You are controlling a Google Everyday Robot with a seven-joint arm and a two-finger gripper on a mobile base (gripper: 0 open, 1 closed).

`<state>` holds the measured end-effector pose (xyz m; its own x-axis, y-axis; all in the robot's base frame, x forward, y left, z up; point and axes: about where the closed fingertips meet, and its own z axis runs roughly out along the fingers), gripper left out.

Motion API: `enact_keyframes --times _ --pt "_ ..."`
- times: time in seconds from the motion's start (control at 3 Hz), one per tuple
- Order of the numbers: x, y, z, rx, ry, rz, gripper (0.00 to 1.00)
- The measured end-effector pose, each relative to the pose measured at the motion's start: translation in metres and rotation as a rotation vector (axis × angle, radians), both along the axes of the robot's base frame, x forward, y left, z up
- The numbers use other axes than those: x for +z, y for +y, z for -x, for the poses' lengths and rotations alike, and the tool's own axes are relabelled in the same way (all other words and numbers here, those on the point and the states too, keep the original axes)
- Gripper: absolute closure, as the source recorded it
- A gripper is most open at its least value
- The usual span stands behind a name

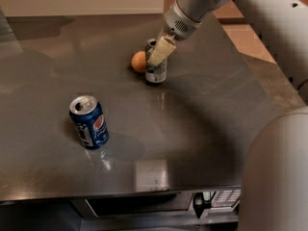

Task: Move 7up can near orange

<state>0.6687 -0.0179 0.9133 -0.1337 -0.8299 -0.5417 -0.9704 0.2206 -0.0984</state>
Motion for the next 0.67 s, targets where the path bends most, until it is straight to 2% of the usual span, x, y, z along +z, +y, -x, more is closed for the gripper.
enact_keyframes --times 0.67 --pt "-0.0156 -0.0066 0.0037 -0.009 0.033 -0.029 0.12"
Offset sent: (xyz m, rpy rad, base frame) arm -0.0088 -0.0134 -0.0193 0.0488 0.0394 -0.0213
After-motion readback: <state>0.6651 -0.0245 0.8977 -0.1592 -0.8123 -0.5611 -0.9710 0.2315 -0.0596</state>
